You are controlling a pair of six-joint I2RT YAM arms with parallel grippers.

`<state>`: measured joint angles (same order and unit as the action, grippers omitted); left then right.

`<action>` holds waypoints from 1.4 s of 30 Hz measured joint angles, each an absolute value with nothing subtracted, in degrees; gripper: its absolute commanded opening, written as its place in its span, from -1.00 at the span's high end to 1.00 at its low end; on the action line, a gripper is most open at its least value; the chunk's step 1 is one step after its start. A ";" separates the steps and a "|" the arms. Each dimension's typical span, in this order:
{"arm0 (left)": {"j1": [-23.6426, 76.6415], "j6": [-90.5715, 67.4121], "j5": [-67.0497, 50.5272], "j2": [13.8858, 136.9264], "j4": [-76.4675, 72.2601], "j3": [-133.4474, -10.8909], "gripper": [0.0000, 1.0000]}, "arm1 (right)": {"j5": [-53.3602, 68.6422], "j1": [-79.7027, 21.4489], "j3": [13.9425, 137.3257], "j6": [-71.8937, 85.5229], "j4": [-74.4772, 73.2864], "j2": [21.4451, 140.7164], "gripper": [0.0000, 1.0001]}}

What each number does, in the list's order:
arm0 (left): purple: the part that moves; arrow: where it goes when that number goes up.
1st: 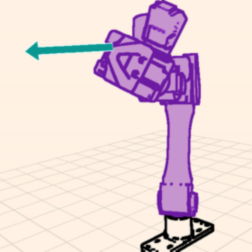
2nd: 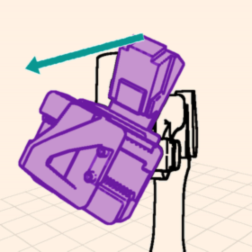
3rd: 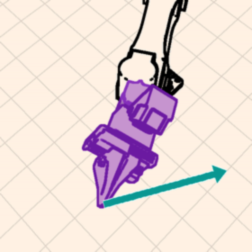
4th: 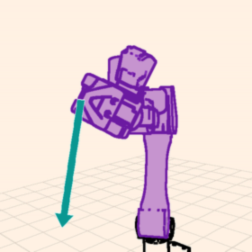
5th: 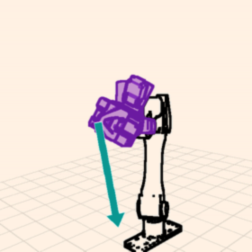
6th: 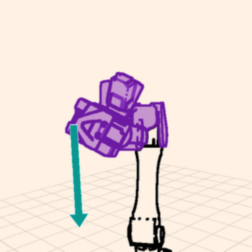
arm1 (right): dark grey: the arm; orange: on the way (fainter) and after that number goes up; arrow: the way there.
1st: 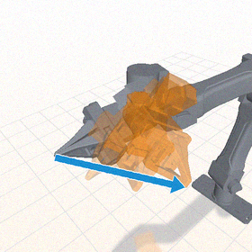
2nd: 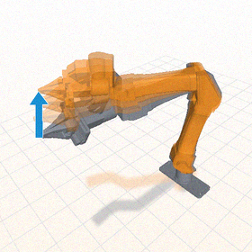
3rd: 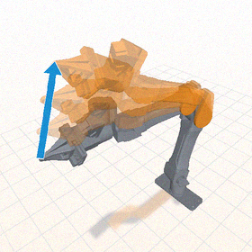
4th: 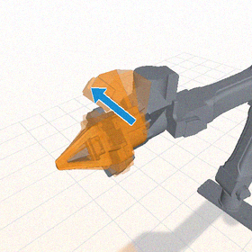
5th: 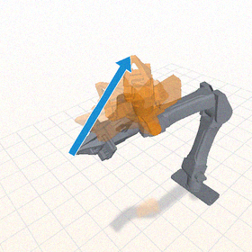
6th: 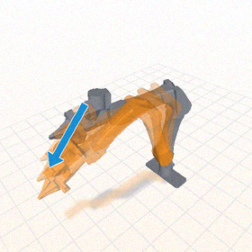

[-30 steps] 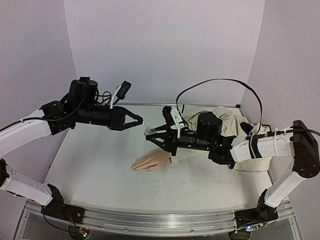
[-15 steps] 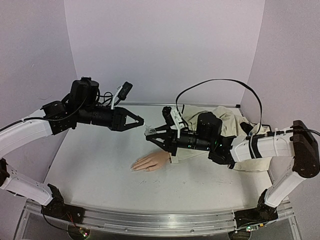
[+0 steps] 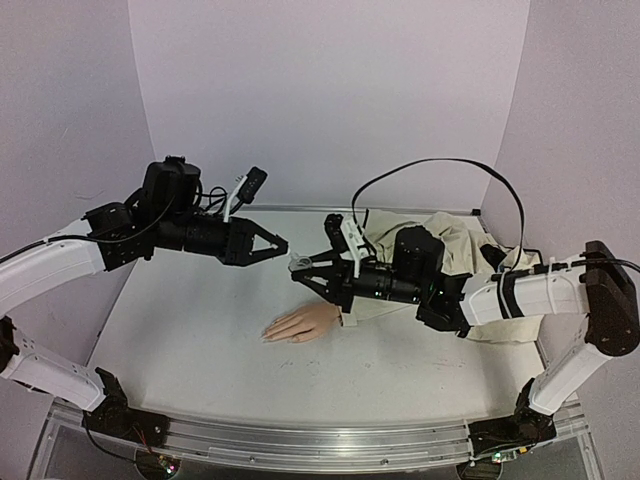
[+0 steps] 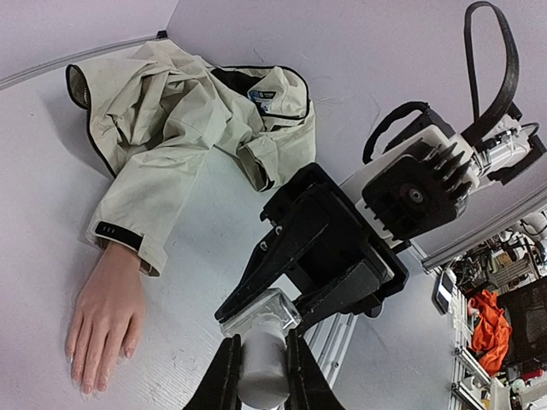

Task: Paint the nails

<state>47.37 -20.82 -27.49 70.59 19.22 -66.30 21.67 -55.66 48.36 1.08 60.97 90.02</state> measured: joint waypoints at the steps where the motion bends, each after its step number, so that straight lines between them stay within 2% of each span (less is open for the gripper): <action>1: 47.44 -20.82 -27.57 70.61 19.40 -66.30 1.00 | 21.78 -55.66 48.36 1.06 60.90 90.02 1.00; 16: 47.86 -18.72 -28.93 73.65 23.99 -69.12 1.00 | 22.70 -55.68 49.56 -2.42 57.89 90.37 1.00; 22: 47.97 -17.67 -25.67 74.32 28.36 -71.68 1.00 | 20.25 -56.07 52.21 -4.03 57.06 92.51 1.00; 27: 47.88 -17.80 -18.74 76.62 33.89 -75.81 1.00 | 12.80 -57.52 55.31 -5.85 57.54 96.20 1.00; 36: 46.89 -23.05 -4.71 83.09 39.24 -80.88 1.00 | -12.91 -61.95 62.00 -12.27 67.59 109.49 1.00; 42: 46.92 -26.22 -1.65 85.32 39.51 -81.71 1.00 | -17.17 -62.57 63.51 -15.18 73.45 114.13 1.00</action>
<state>46.92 -26.22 -1.65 85.32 39.51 -81.71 -17.17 -62.57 63.51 -15.18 73.45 114.13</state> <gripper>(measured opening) 0.153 0.220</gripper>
